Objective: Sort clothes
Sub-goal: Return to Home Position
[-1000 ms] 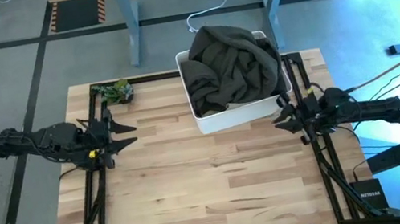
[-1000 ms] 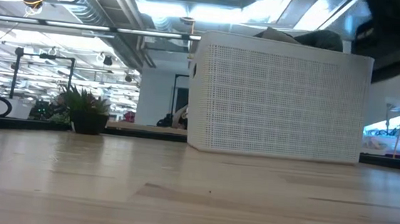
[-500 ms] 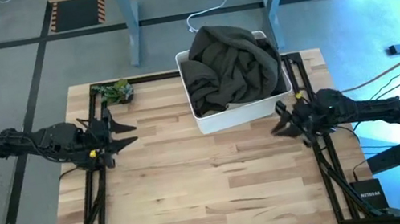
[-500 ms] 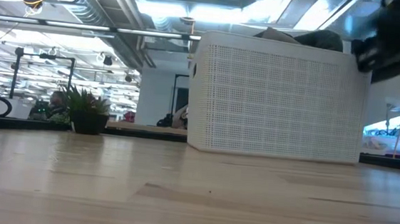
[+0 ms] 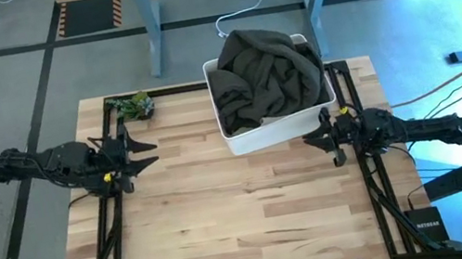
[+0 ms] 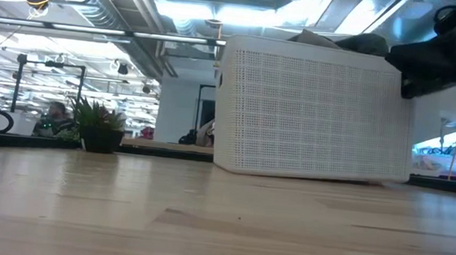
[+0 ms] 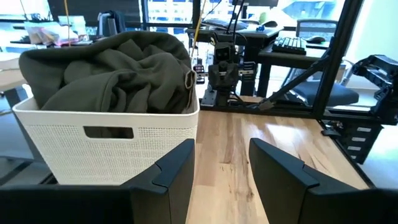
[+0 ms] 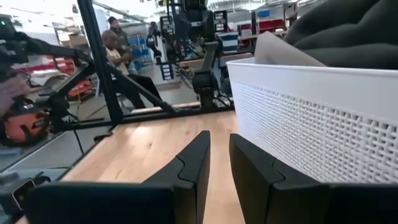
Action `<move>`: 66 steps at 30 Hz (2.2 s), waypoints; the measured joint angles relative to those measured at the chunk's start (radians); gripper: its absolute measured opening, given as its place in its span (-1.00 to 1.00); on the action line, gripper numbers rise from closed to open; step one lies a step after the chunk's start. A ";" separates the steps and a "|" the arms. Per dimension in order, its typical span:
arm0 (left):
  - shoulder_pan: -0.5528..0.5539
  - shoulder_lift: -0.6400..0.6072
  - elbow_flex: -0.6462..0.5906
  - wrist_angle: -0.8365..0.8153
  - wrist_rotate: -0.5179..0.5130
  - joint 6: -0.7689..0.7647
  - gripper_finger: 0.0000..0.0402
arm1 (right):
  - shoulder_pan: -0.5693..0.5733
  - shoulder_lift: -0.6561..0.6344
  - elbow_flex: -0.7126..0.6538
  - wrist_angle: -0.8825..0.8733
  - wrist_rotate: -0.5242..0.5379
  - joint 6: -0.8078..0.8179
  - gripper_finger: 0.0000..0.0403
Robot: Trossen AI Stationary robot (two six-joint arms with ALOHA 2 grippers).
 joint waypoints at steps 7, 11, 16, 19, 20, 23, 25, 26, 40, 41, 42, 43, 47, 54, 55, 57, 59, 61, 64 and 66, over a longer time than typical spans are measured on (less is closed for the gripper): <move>0.000 0.000 0.000 0.007 0.003 0.022 -0.26 | 0.000 -0.047 0.001 -0.064 0.057 -0.013 -0.61; 0.000 0.000 0.000 0.006 0.008 0.030 -0.26 | -0.001 -0.051 0.000 -0.072 0.077 -0.013 -0.61; 0.000 -0.018 -0.046 0.096 0.083 0.046 -0.26 | -0.002 -0.044 0.000 -0.074 0.051 -0.007 -0.61; 0.000 -0.042 -0.154 0.243 0.184 0.070 -0.26 | -0.003 -0.044 0.000 -0.071 0.012 -0.002 -0.61; 0.000 -0.052 -0.191 0.278 0.206 0.073 -0.26 | -0.002 -0.044 0.000 -0.064 -0.003 -0.007 -0.61; 0.003 -0.086 -0.292 0.345 0.217 0.070 -0.26 | -0.003 -0.044 0.000 -0.059 -0.010 -0.009 -0.61; 0.019 -0.109 -0.351 0.402 0.216 0.067 -0.26 | -0.002 -0.044 0.000 -0.059 -0.010 -0.009 -0.61; 0.031 -0.119 -0.376 0.435 0.216 0.066 -0.26 | -0.002 -0.044 0.000 -0.059 -0.010 -0.009 -0.61; 0.229 -0.234 -0.540 0.519 0.269 -0.014 -0.26 | -0.002 -0.044 0.000 -0.056 -0.044 0.012 -0.61; 0.236 -0.248 -0.540 0.503 0.274 -0.007 -0.26 | -0.002 -0.043 0.000 -0.057 -0.051 0.013 -0.61; 0.245 -0.262 -0.540 0.475 0.275 -0.006 -0.26 | -0.002 -0.043 0.000 -0.057 -0.054 0.014 -0.61; 0.255 -0.277 -0.540 0.441 0.276 -0.006 -0.26 | -0.002 -0.043 0.000 -0.057 -0.054 0.014 -0.61; 0.293 -0.341 -0.541 0.342 0.276 -0.033 -0.26 | -0.002 -0.044 0.000 -0.043 -0.068 0.007 -0.61; 0.311 -0.374 -0.569 0.323 0.294 -0.069 -0.26 | -0.001 -0.044 0.000 -0.045 -0.070 0.004 -0.61; 0.311 -0.375 -0.569 0.323 0.296 -0.069 -0.26 | -0.001 -0.044 0.000 -0.045 -0.070 0.004 -0.61; 0.309 -0.374 -0.569 0.323 0.297 -0.069 -0.26 | -0.001 -0.044 0.000 -0.046 -0.070 0.004 -0.61; 0.309 -0.372 -0.570 0.323 0.297 -0.076 -0.26 | -0.001 -0.044 0.000 -0.046 -0.070 0.004 -0.61; 0.309 -0.372 -0.570 0.323 0.297 -0.081 -0.26 | -0.001 -0.044 0.000 -0.046 -0.070 0.004 -0.61; 0.309 -0.371 -0.570 0.323 0.297 -0.090 -0.26 | -0.001 -0.044 0.000 -0.046 -0.070 0.004 -0.61; 0.309 -0.370 -0.570 0.323 0.297 -0.090 -0.26 | -0.001 -0.044 0.000 -0.047 -0.070 0.005 -0.61</move>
